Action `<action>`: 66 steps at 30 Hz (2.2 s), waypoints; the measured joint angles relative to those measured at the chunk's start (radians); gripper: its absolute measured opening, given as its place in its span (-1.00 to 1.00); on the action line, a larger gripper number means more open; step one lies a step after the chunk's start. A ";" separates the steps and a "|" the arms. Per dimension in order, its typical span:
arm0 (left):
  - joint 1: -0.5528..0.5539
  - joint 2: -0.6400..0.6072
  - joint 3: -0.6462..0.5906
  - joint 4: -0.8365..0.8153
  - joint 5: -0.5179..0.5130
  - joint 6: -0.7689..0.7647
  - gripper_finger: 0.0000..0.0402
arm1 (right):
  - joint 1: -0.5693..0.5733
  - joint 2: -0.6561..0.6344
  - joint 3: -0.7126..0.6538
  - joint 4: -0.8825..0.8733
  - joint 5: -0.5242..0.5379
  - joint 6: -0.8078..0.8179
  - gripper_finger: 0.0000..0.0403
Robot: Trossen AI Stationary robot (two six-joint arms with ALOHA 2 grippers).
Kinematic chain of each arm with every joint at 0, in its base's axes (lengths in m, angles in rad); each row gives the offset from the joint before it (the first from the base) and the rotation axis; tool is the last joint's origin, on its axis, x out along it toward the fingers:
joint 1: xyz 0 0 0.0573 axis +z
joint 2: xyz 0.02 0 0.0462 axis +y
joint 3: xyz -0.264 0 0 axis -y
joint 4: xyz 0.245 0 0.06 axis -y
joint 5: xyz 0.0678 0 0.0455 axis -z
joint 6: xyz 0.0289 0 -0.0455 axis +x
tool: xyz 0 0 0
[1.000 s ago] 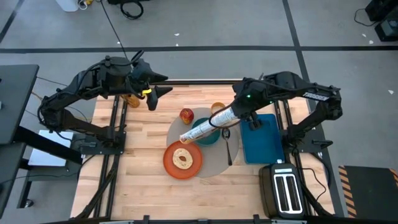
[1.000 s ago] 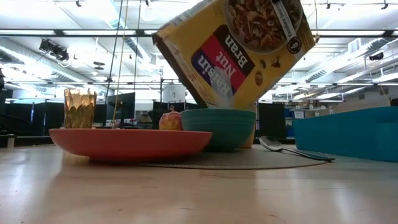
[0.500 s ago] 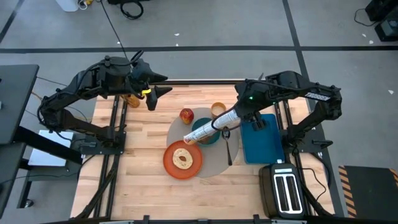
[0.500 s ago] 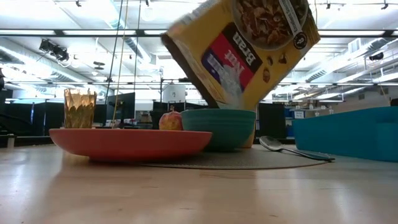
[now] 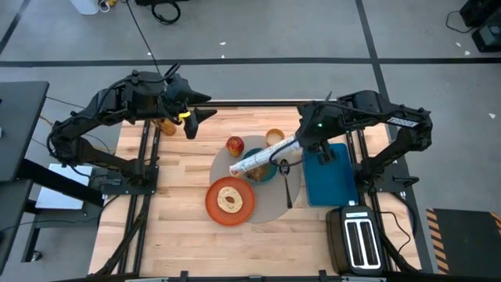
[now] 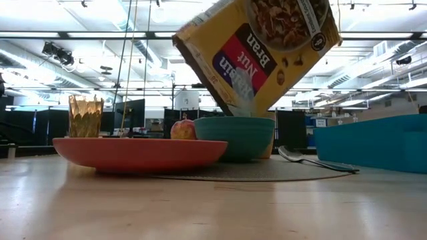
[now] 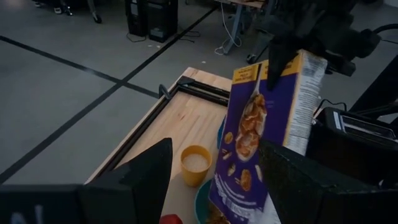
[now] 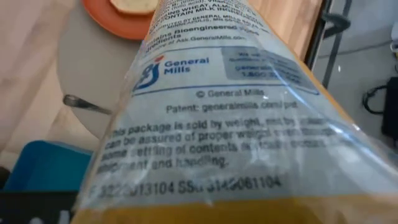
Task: Arrange a breakfast setting
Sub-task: Pour the cereal from the cereal box into the green bowl
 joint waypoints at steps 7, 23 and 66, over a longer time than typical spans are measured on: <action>-0.003 0.000 0.000 0.011 0.000 -0.001 0.21 | 0.025 0.002 0.001 0.013 -0.001 0.000 -0.06; -0.031 0.000 0.000 0.012 0.000 -0.021 0.21 | 0.045 0.002 0.001 0.018 0.047 -0.010 -0.06; -0.030 -0.005 0.000 0.036 0.000 -0.023 0.21 | 0.065 -0.056 0.001 -0.064 -0.022 0.131 -0.06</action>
